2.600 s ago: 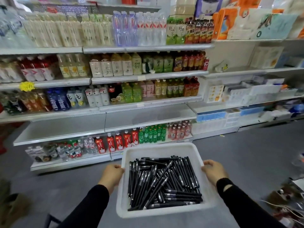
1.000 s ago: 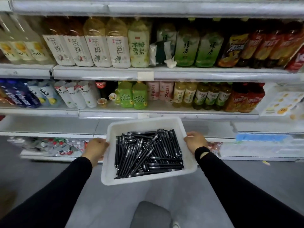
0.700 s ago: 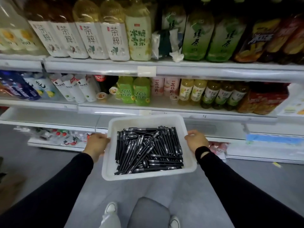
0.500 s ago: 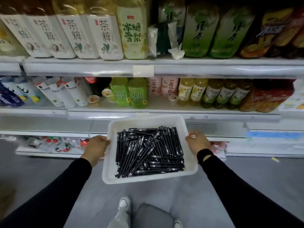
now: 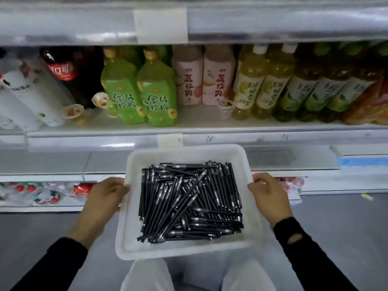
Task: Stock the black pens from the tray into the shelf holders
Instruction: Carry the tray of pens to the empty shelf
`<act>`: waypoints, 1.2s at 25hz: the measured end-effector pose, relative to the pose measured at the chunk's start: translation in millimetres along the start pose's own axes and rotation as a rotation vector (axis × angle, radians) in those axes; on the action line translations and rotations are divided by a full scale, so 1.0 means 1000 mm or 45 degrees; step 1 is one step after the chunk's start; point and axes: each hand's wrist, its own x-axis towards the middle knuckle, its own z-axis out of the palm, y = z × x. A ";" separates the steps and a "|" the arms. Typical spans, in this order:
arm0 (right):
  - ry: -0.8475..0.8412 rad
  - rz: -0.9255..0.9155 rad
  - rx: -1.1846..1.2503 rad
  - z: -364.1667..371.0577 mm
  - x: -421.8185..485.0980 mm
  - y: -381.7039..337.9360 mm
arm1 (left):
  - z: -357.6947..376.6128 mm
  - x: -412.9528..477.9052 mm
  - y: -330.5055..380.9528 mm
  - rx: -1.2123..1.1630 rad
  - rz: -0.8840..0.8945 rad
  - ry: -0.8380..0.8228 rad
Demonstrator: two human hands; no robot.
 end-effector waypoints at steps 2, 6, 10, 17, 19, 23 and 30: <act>-0.019 -0.009 0.076 0.008 0.003 0.016 | 0.007 0.005 -0.014 -0.003 0.068 0.007; -0.011 -0.031 0.092 0.028 0.017 0.046 | 0.019 0.026 -0.054 -0.082 0.161 0.004; 0.028 -0.074 0.047 0.057 0.052 0.082 | 0.036 0.065 -0.101 -0.184 0.205 -0.017; 0.136 -0.183 0.124 0.083 0.097 0.135 | 0.081 0.115 -0.141 -0.287 0.281 -0.051; 0.154 -0.221 0.196 0.082 0.105 0.136 | 0.090 0.123 -0.142 -0.300 0.298 -0.047; 0.164 -0.312 0.277 0.079 0.101 0.137 | 0.098 0.113 -0.145 -0.307 0.307 -0.021; 0.182 -0.402 0.277 0.081 0.081 0.149 | 0.088 0.079 -0.140 -0.242 0.332 0.026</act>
